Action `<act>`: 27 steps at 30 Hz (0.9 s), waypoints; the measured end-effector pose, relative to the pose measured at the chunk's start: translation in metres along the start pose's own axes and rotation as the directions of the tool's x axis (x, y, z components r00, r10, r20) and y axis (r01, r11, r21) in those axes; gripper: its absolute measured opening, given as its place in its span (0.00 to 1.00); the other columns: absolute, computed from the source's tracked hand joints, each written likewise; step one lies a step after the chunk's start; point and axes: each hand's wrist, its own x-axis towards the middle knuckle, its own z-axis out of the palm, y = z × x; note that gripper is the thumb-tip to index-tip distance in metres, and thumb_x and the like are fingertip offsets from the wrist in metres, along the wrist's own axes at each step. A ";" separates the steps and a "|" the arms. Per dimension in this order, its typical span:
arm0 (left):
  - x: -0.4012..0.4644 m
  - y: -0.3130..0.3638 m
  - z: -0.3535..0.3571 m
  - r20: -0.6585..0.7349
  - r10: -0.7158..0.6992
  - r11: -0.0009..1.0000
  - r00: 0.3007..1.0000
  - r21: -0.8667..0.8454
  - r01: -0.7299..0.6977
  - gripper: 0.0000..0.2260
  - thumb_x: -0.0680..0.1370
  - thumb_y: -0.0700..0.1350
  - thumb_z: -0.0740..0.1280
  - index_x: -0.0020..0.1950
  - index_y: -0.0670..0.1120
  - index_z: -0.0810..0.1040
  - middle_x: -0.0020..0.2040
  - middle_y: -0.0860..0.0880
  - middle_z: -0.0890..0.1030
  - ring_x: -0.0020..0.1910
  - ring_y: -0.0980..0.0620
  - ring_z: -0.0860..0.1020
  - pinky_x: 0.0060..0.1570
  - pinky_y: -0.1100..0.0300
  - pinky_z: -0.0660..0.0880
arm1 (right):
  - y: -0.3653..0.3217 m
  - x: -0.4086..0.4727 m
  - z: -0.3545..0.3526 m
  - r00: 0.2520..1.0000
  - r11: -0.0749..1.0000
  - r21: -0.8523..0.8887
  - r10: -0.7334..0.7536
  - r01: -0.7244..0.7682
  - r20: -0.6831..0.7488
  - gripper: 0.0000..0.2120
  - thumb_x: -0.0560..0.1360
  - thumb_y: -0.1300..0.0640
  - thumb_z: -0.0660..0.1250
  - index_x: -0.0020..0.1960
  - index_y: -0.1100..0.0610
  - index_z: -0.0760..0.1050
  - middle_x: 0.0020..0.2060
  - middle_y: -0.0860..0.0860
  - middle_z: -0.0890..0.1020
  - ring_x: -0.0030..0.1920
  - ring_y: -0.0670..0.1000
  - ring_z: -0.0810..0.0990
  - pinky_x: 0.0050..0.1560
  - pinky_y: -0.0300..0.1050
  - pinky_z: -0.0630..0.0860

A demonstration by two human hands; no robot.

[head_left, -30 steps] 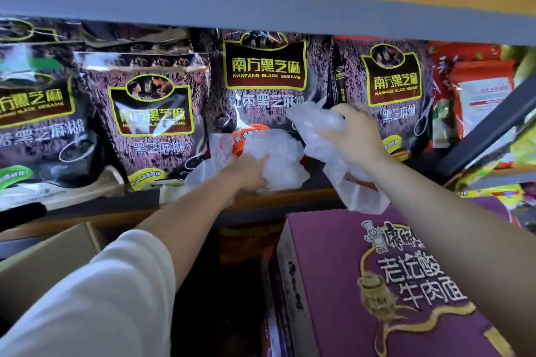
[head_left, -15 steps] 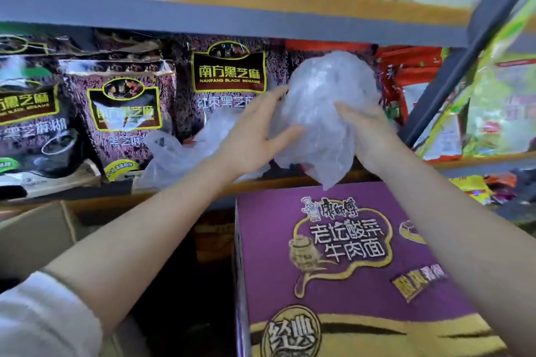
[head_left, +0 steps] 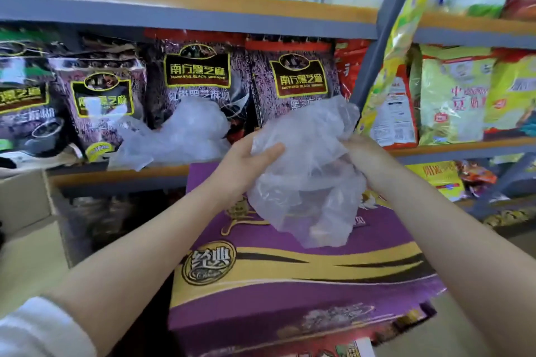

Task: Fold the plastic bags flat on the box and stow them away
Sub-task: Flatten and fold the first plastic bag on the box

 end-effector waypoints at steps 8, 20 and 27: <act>-0.033 -0.008 -0.018 -0.309 -0.065 0.953 0.949 0.263 0.151 0.06 0.75 0.46 0.67 0.41 0.45 0.80 0.36 0.52 0.81 0.30 0.62 0.79 0.30 0.69 0.74 | 0.030 0.004 -0.022 0.993 0.933 -0.347 0.068 -0.098 -0.099 0.20 0.70 0.59 0.68 0.62 0.56 0.71 0.50 0.54 0.79 0.48 0.53 0.79 0.45 0.45 0.76; -0.048 0.014 -0.004 -0.295 -0.249 0.966 0.922 -0.140 0.216 0.17 0.77 0.48 0.61 0.59 0.37 0.75 0.52 0.42 0.81 0.48 0.48 0.80 0.48 0.54 0.76 | 0.015 -0.042 0.055 0.618 0.271 -0.563 -0.464 0.781 0.634 0.15 0.73 0.50 0.67 0.57 0.55 0.73 0.54 0.50 0.77 0.57 0.55 0.75 0.56 0.50 0.70; -0.061 0.011 -0.011 -0.435 -0.083 0.957 0.897 0.215 0.192 0.10 0.76 0.42 0.67 0.34 0.46 0.76 0.24 0.53 0.74 0.28 0.53 0.71 0.34 0.62 0.70 | 0.016 -0.038 0.037 0.651 0.401 -0.521 -0.569 0.753 0.502 0.11 0.80 0.58 0.57 0.41 0.60 0.70 0.29 0.47 0.70 0.32 0.46 0.70 0.35 0.47 0.63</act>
